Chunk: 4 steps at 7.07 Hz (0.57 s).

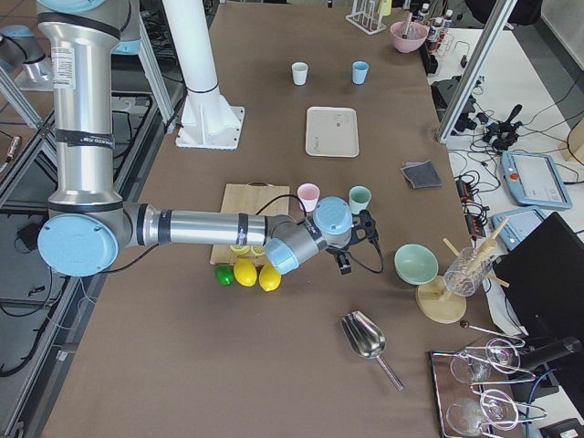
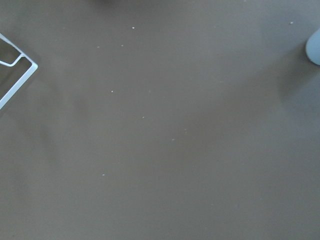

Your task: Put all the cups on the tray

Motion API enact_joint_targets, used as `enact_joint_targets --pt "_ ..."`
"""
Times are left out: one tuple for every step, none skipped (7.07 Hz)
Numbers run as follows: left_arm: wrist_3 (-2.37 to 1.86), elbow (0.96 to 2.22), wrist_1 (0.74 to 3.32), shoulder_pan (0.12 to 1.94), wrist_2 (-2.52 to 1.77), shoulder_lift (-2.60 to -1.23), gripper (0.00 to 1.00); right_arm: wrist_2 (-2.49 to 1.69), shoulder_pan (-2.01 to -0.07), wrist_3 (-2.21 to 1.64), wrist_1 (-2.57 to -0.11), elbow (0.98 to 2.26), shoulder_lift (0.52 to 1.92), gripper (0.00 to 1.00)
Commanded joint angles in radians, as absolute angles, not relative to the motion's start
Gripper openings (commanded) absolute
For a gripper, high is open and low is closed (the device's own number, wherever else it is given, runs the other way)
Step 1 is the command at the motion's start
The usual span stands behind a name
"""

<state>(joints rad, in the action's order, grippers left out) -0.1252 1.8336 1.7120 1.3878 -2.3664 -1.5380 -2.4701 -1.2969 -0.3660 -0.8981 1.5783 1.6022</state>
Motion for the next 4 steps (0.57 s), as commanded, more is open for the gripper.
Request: enact_joint_targets --pt "-0.179 1.845 1.770 1.355 -2.379 -1.540 0.97 -2.369 -1.128 -0.630 -0.874 1.716 1.608 0.98" --pt "-0.216 1.845 1.770 1.348 -2.378 -1.554 0.98 -2.353 -1.083 -0.681 -0.874 1.724 1.598 0.98" --pt "-0.222 1.845 1.772 1.327 -2.378 -1.574 0.98 -2.292 -1.007 -0.737 -0.874 1.727 1.585 0.95" --pt "-0.306 1.845 1.773 1.300 -2.376 -1.607 0.98 -2.245 -0.932 -0.744 -0.874 1.730 1.583 0.94"
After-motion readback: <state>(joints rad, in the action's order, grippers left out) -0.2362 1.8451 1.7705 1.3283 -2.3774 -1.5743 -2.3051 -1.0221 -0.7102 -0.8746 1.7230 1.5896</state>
